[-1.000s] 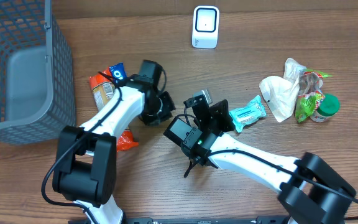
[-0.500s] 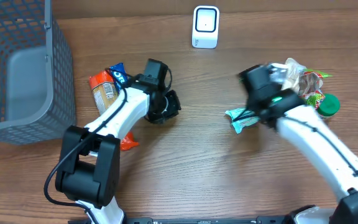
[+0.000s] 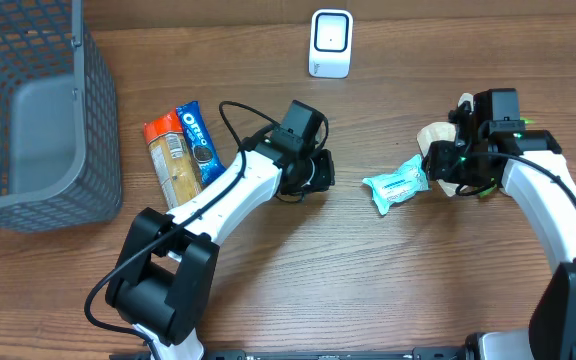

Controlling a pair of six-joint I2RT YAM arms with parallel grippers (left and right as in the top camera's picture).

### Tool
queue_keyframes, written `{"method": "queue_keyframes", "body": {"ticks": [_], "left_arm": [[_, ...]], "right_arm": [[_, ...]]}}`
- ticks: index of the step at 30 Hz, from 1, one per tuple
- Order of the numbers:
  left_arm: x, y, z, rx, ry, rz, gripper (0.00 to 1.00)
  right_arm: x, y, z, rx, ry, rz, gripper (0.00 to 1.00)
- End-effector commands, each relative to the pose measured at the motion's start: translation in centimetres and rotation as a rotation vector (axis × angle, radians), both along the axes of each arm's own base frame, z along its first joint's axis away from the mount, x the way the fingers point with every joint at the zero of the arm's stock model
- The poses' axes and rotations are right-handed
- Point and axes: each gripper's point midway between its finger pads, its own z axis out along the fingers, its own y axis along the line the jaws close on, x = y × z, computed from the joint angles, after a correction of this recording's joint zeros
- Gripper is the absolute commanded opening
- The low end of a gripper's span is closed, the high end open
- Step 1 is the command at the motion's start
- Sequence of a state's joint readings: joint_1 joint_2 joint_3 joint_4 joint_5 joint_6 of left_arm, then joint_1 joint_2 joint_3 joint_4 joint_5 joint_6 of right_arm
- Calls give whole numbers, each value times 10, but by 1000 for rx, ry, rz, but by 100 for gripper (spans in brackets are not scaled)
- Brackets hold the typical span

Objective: Scan the item barcode

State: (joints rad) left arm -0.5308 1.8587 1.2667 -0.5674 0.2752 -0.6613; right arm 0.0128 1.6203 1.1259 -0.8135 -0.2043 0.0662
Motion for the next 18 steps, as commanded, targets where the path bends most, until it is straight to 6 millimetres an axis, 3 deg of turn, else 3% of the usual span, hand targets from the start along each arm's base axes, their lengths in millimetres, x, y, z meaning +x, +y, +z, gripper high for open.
{"method": "queue_keyframes", "body": {"ticks": [1, 5, 11, 18], "left_arm": [[3, -13, 14, -12, -43, -4, 13], [2, -22, 19, 2, -70, -19, 14], [7, -17, 21, 8, -69, 11, 15], [8, -8, 18, 60, -77, 33, 15]], "right_arm": [[-1, 6, -20, 25, 20, 102, 55], [6, 7, -41, 20, 36, 133, 55], [6, 9, -65, 23, 71, 174, 56], [3, 34, -71, 169, 72, 252, 56]]}}
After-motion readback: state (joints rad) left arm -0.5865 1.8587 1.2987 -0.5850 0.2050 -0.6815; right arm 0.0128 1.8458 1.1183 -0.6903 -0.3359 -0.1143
